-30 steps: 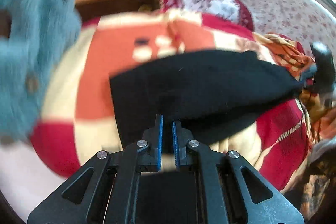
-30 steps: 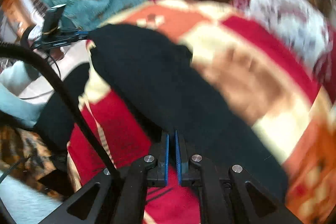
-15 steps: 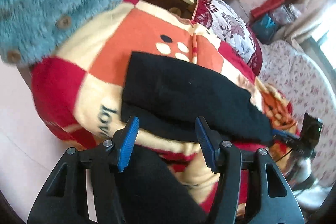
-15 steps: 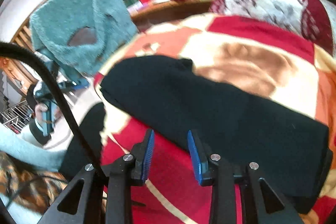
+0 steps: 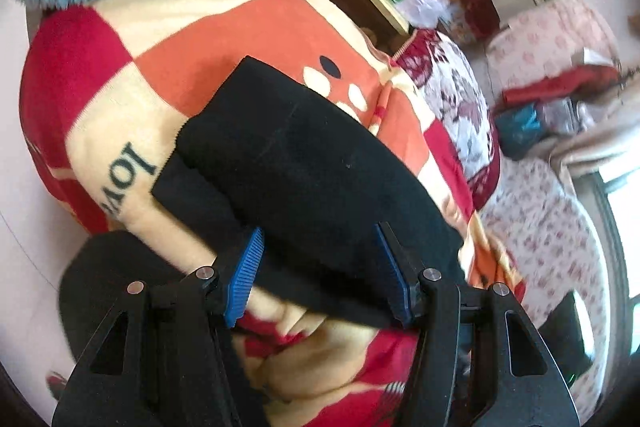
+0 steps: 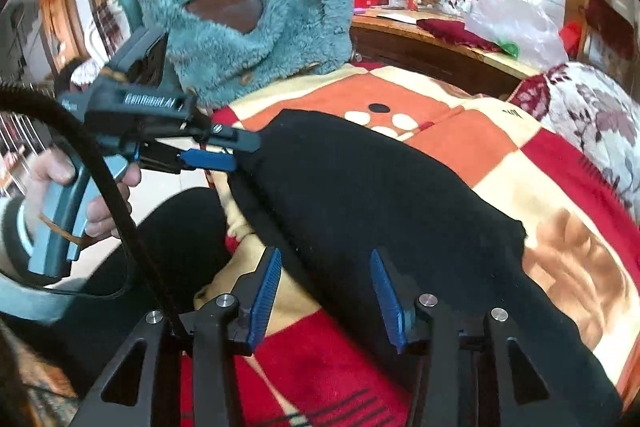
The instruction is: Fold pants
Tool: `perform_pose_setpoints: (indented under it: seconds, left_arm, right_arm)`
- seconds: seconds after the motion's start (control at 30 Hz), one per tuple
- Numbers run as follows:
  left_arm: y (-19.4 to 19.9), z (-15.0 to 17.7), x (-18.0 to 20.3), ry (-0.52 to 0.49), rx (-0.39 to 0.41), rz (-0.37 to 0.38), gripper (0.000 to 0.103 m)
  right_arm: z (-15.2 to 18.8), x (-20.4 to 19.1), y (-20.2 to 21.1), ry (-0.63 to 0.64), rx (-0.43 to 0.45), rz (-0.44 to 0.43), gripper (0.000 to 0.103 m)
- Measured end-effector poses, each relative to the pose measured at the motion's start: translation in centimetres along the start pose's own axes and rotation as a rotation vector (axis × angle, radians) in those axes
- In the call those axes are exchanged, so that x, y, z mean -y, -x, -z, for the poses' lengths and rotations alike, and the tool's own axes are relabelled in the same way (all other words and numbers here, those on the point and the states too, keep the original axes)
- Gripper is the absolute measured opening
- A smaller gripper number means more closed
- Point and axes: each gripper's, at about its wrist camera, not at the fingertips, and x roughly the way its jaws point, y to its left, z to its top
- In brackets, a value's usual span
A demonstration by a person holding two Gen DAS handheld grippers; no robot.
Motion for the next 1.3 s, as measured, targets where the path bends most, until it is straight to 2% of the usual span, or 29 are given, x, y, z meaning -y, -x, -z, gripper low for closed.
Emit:
perform_pose_setpoints:
  seconds: [0.17, 0.23, 0.3, 0.33, 0.37, 0.4, 0.5, 0.6, 0.67, 0.77, 1.0, 1.07, 1.17, 1.2, 1.3]
  left_arm:
    - [-0.9, -0.4, 0.3, 0.040, 0.029, -0.001, 0.056]
    - [-0.8, -0.6, 0.3, 0.061, 0.057, -0.003, 0.056]
    - [-0.6, -0.6, 0.6, 0.052, 0.079, -0.013, 0.043]
    - [-0.2, -0.6, 1.0, 0.019, 0.100, -0.042, 0.030]
    - [0.2, -0.5, 1.3, -0.007, 0.116, -0.058, 0.022]
    - [0.6, -0.4, 1.6, -0.030, 0.129, -0.062, 0.018]
    - [2.4, 0.2, 2.7, -0.107, 0.166, -0.070, 0.011]
    - [3.1, 0.8, 2.7, -0.147, 0.177, -0.100, 0.010]
    - [2.1, 1.1, 1.5, -0.141, 0.148, -0.148, 0.010]
    - [0.5, 1.1, -0.2, -0.096, 0.103, -0.188, 0.010]
    - [1.0, 1.8, 0.8, -0.149, 0.092, -0.227, 0.011]
    - [1.7, 1.9, 1.2, -0.164, 0.096, -0.241, 0.019]
    - [3.1, 2.3, 2.1, -0.215, 0.131, -0.273, 0.026]
    - [3.6, 2.5, 2.6, -0.239, 0.147, -0.279, 0.026]
    - [4.3, 2.8, 4.2, -0.303, 0.182, -0.291, 0.029]
  right_arm:
    - [0.7, -0.1, -1.4, 0.024, -0.033, 0.015, 0.045]
    - [0.9, -0.1, -1.9, 0.037, -0.046, 0.052, 0.045]
    - [1.1, 0.2, -2.6, 0.032, -0.057, 0.062, 0.045]
    - [1.1, 0.7, -2.9, 0.012, -0.061, 0.043, 0.045]
    - [1.1, 1.1, -2.9, -0.009, -0.061, 0.026, 0.040]
    - [1.1, 1.5, -2.8, -0.031, -0.053, 0.007, 0.029]
    - [0.8, 2.3, -2.1, -0.090, -0.031, -0.058, 0.016]
    - [0.5, 1.8, -1.4, -0.100, -0.021, -0.108, 0.016]
    - [0.4, 0.9, -1.5, -0.092, -0.022, -0.150, 0.016]
    - [0.7, -0.7, -2.9, -0.050, -0.053, -0.135, 0.016]
    - [1.1, 0.8, -2.2, -0.155, -0.080, -0.143, 0.018]
    - [1.7, 1.8, -1.0, -0.215, -0.062, -0.131, 0.022]
    - [2.8, 3.4, 1.0, -0.290, -0.035, -0.090, 0.039]
    - [3.5, 4.2, 1.9, -0.317, -0.029, -0.060, 0.042]
    - [5.6, 6.2, 4.8, -0.390, -0.005, 0.008, 0.042]
